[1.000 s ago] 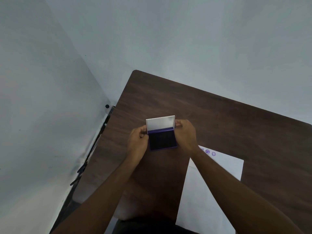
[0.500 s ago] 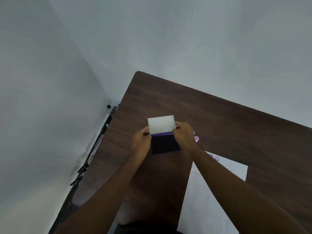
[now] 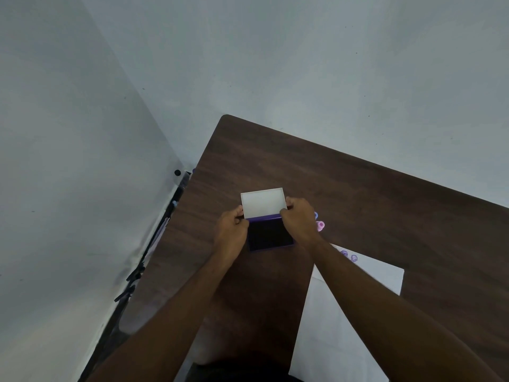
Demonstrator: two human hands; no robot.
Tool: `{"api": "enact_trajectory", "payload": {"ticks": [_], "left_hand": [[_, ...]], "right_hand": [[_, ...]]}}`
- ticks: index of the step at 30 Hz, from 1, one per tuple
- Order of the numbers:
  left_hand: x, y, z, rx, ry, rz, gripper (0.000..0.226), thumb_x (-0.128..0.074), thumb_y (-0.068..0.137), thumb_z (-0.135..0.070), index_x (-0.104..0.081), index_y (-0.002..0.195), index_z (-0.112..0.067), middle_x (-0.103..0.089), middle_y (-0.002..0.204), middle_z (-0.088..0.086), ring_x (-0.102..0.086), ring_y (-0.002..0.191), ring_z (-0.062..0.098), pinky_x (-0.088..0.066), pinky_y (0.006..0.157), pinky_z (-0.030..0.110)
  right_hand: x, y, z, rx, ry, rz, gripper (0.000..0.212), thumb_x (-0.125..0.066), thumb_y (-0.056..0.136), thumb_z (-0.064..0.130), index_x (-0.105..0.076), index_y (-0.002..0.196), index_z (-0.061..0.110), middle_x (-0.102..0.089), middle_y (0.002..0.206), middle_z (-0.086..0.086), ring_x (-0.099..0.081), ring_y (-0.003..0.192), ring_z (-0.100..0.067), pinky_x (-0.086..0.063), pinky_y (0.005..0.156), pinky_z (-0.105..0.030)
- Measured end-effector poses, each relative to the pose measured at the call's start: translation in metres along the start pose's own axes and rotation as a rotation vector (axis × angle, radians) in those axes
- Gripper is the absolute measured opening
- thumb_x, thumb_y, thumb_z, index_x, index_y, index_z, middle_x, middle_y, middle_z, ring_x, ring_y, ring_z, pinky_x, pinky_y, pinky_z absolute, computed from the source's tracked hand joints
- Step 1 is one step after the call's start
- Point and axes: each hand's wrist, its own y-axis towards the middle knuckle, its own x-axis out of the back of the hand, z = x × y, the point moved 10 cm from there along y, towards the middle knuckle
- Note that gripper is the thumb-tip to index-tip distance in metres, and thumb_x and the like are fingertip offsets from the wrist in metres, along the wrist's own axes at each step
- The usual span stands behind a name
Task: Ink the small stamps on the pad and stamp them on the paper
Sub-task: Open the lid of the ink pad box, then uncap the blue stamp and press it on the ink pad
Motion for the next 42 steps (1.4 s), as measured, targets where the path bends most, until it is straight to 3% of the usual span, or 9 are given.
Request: {"api": "enact_trajectory", "payload": {"ticks": [4,6,9,12,17,21,28,35,42], "left_hand": [[0.009,-0.002,-0.008,-0.062,0.106,-0.082,0.044,-0.060,0.089,-0.014,-0.051,0.131,-0.024,-0.051,0.124,-0.005,-0.053,0.109,0.009,-0.052,0.087,0.029],[0.001,-0.008,-0.018,-0.108,0.111,-0.073,0.043,-0.059,0.090,-0.012,-0.053,0.130,-0.024,-0.051,0.128,-0.003,-0.051,0.115,0.011,-0.052,0.091,0.034],[-0.011,-0.017,-0.033,-0.177,0.118,-0.040,0.039,-0.056,0.091,-0.009,-0.057,0.126,-0.026,-0.050,0.129,-0.004,-0.050,0.116,0.011,-0.052,0.091,0.030],[-0.018,-0.022,-0.044,-0.255,0.136,-0.010,0.037,-0.055,0.090,-0.005,-0.061,0.121,-0.026,-0.050,0.121,-0.006,-0.053,0.103,0.008,-0.048,0.083,0.014],[-0.044,-0.030,-0.054,-0.304,0.118,0.077,0.035,-0.053,0.088,0.001,-0.064,0.115,-0.018,-0.054,0.114,-0.005,-0.055,0.092,0.006,-0.039,0.072,-0.004],[-0.059,-0.030,-0.049,-0.239,0.112,0.104,0.036,-0.053,0.091,-0.003,-0.060,0.123,-0.020,-0.055,0.117,-0.010,-0.054,0.098,0.003,-0.042,0.068,0.001],[-0.067,-0.031,-0.046,-0.203,0.091,0.108,0.033,-0.055,0.090,-0.001,-0.063,0.116,-0.018,-0.058,0.111,-0.013,-0.053,0.090,-0.007,-0.045,0.085,0.014],[-0.071,-0.036,-0.047,-0.217,0.083,0.126,0.031,-0.054,0.089,0.000,-0.066,0.109,-0.021,-0.059,0.103,-0.018,-0.053,0.089,-0.012,-0.040,0.071,0.004],[-0.074,-0.039,-0.045,-0.187,0.083,0.139,0.030,-0.055,0.090,-0.001,-0.065,0.110,-0.021,-0.057,0.104,-0.019,-0.051,0.088,-0.012,-0.039,0.075,0.008]], "right_hand": [[0.009,-0.007,0.008,0.023,-0.029,-0.082,0.010,-0.056,0.088,0.007,-0.065,0.085,0.011,-0.061,0.081,0.010,-0.058,0.069,-0.005,-0.036,0.045,-0.006],[0.022,-0.013,0.004,0.033,-0.038,-0.134,0.010,-0.057,0.087,0.006,-0.065,0.082,0.007,-0.064,0.081,0.004,-0.063,0.079,-0.013,-0.040,0.054,-0.009],[0.034,-0.018,0.007,0.096,-0.084,-0.137,0.011,-0.059,0.089,0.008,-0.069,0.094,0.008,-0.070,0.096,-0.006,-0.064,0.091,-0.018,-0.053,0.075,-0.026],[0.040,-0.023,0.015,0.199,-0.272,-0.190,0.017,-0.060,0.090,0.011,-0.068,0.105,0.009,-0.067,0.110,-0.009,-0.057,0.106,-0.024,-0.042,0.093,-0.029],[0.068,-0.025,-0.009,0.173,-0.323,-0.296,0.019,-0.058,0.090,0.013,-0.067,0.106,0.009,-0.063,0.111,-0.009,-0.051,0.105,-0.022,-0.030,0.084,-0.021],[0.072,-0.018,-0.026,0.106,-0.391,-0.244,0.018,-0.058,0.090,0.023,-0.066,0.094,0.008,-0.065,0.099,-0.010,-0.054,0.098,-0.023,-0.033,0.081,-0.025],[0.069,-0.015,-0.026,0.138,-0.414,-0.237,0.016,-0.057,0.089,0.024,-0.065,0.090,0.009,-0.065,0.096,-0.008,-0.051,0.093,-0.020,-0.042,0.082,-0.029],[0.065,-0.013,-0.026,0.158,-0.415,-0.247,0.015,-0.057,0.089,0.019,-0.066,0.092,0.008,-0.064,0.099,-0.010,-0.051,0.094,-0.020,-0.045,0.081,-0.030],[0.061,-0.011,-0.026,0.150,-0.437,-0.258,0.017,-0.060,0.089,0.019,-0.067,0.096,0.006,-0.063,0.104,-0.011,-0.052,0.096,-0.021,-0.048,0.083,-0.032]]}}
